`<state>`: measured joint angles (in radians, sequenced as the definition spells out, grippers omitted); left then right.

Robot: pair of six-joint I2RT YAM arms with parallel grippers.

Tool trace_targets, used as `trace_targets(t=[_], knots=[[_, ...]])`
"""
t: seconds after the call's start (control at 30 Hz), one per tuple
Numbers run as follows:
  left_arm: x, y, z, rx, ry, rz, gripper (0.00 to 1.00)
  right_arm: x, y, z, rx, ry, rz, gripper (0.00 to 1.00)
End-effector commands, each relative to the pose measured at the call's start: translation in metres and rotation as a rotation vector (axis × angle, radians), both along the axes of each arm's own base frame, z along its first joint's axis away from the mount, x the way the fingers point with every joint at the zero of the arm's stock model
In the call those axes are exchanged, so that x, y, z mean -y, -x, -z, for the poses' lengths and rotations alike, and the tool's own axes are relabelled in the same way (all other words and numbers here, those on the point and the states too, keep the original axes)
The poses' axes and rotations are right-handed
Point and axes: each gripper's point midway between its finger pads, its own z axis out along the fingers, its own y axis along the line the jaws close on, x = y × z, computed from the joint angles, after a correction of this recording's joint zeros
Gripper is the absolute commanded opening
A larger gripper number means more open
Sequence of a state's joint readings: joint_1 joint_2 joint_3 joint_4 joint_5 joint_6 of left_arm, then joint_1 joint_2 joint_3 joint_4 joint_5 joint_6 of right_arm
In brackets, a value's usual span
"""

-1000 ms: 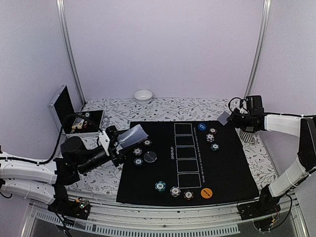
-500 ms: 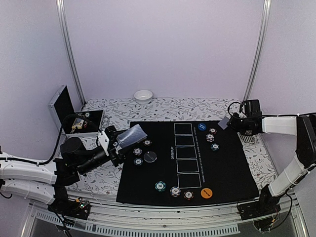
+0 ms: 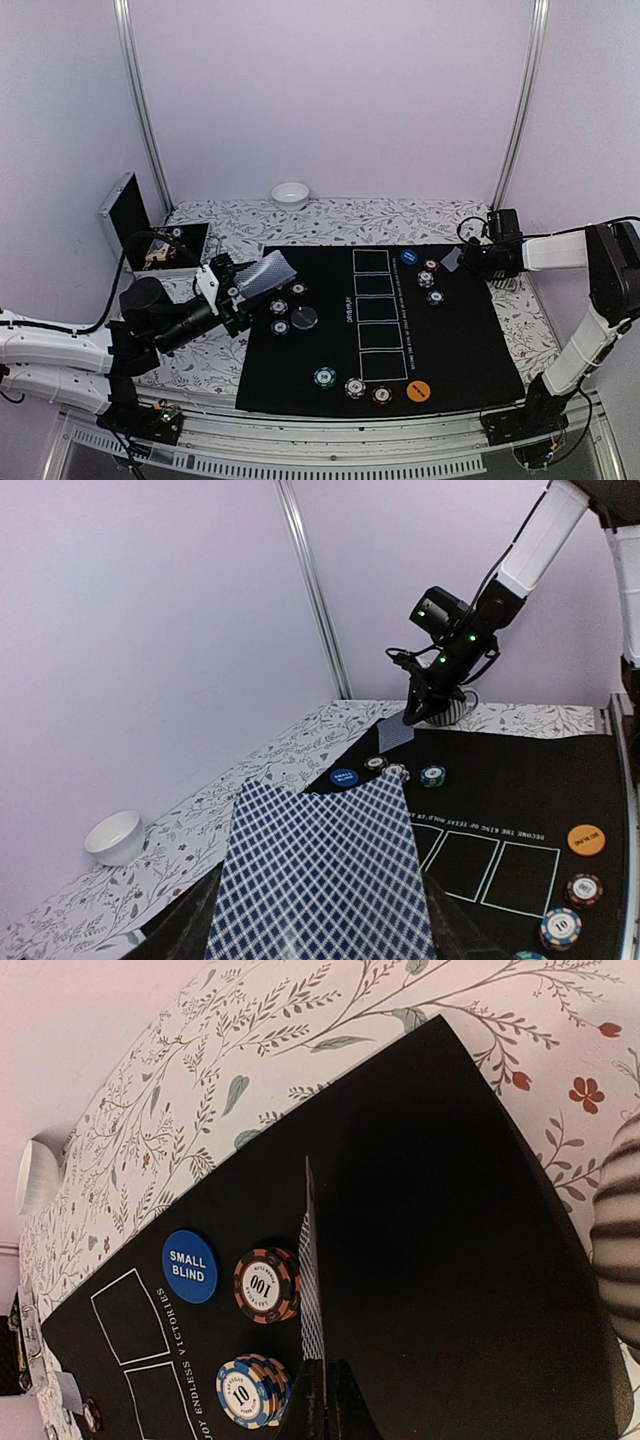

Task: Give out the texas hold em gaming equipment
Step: Distribute the poker card in the big blind area.

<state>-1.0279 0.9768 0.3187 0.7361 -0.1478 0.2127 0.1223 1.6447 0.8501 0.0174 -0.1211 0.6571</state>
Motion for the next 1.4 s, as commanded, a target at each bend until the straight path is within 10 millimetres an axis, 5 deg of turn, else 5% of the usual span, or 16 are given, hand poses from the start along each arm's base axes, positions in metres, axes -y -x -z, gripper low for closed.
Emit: trace_targets(t=[0.0, 0.6, 1.37], knots=[[-0.002, 0.003, -0.008, 0.018, 0.018, -0.002, 0.56, 0.006, -0.006, -0.001, 0.024, 0.021, 0.025, 0.02], [-0.001, 0.002, -0.01, 0.018, 0.006, -0.004, 0.56, 0.012, 0.007, -0.041, 0.11, 0.071, 0.007, 0.02], [0.0, 0.001, -0.008, 0.009, -0.003, -0.006, 0.56, 0.006, 0.013, -0.044, 0.112, 0.078, -0.056, 0.02]])
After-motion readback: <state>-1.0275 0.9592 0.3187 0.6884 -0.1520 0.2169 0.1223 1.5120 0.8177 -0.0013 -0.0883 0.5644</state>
